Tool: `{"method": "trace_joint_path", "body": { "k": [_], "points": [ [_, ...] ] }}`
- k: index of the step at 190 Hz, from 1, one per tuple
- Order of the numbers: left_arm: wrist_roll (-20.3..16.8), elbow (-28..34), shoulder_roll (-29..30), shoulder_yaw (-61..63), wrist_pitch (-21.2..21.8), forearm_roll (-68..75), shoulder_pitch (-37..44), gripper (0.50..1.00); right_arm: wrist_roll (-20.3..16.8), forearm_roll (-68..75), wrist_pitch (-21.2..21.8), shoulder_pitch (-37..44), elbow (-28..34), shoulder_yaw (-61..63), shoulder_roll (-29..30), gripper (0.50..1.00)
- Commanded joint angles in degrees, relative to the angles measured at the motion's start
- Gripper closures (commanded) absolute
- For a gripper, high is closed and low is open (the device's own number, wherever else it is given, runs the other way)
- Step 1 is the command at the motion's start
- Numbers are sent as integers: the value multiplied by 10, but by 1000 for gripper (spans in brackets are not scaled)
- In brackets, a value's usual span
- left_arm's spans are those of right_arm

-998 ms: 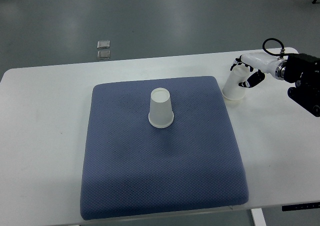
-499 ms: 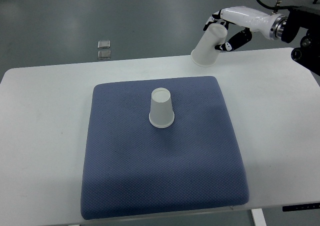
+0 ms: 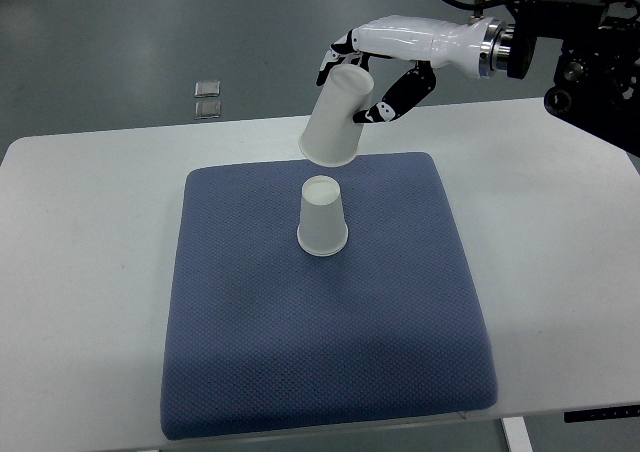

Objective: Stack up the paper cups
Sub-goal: 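Lower the held cup onto the upside-down cup on the pad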

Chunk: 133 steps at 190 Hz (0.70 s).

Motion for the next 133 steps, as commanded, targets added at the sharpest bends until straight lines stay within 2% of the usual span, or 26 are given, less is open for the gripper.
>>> {"method": "trace_joint_path", "body": {
  "k": [1,133],
  "points": [
    [0,0,0,0,0,0,0,500,-3,-2,6,0,0,-1,13,1000],
    [0,0,0,0,0,0,0,500,-3,-75,10,-8,-7,-28,42,1000]
  ]
}}
